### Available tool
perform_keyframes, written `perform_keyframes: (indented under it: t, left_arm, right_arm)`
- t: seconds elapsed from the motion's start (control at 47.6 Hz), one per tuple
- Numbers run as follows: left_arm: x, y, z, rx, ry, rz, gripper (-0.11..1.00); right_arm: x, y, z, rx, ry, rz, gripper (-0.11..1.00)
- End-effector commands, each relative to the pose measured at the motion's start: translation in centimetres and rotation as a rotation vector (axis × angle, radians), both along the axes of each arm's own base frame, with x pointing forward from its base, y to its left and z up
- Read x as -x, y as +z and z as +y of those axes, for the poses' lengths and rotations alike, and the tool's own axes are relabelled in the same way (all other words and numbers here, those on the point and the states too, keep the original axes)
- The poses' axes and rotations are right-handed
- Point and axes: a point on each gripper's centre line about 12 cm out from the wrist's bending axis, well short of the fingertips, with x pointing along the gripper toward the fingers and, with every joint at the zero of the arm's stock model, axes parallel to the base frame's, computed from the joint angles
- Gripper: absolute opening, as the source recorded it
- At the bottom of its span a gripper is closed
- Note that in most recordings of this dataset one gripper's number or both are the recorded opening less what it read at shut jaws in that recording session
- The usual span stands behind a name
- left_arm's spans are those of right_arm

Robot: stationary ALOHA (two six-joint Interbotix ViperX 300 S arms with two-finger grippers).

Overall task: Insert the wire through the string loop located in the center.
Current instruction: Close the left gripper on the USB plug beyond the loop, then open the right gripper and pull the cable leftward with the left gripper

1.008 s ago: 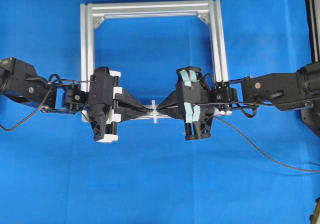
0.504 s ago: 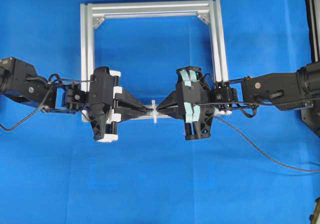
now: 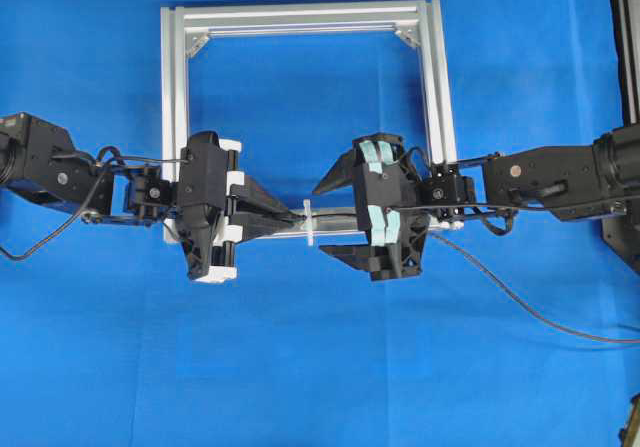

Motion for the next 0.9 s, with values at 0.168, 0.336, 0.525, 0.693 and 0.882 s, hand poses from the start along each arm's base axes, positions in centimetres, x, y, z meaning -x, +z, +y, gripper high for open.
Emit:
perform_keyframes:
  t: [0.168,0.336,0.525,0.693,0.882]
  left_arm:
    - [-0.3,0.9,0.0,0.003,0.003,-0.030,0.08]
    - [-0.3,0.9,0.0,0.003,0.003,-0.029,0.08]
    - [-0.2,1.0,0.1,0.003,0.003,-0.032,0.08]
    - [0.7,1.4,0.1,0.004,0.001,-0.024,0.08]
    - [2.9,1.1,0.3,0.001,0.001,0.000,0.08]
  right_arm:
    - [-0.5,1.0,0.1,-0.003,0.001,-0.032,0.92]
    - [-0.4,1.0,0.1,-0.003,0.001,-0.031,0.92]
    - [-0.5,1.0,0.1,-0.002,0.002,-0.032,0.92]
    - [-0.4,1.0,0.1,-0.003,0.001,-0.029,0.92]
    - [-0.4,1.0,0.1,-0.003,0.001,-0.029,0.92]
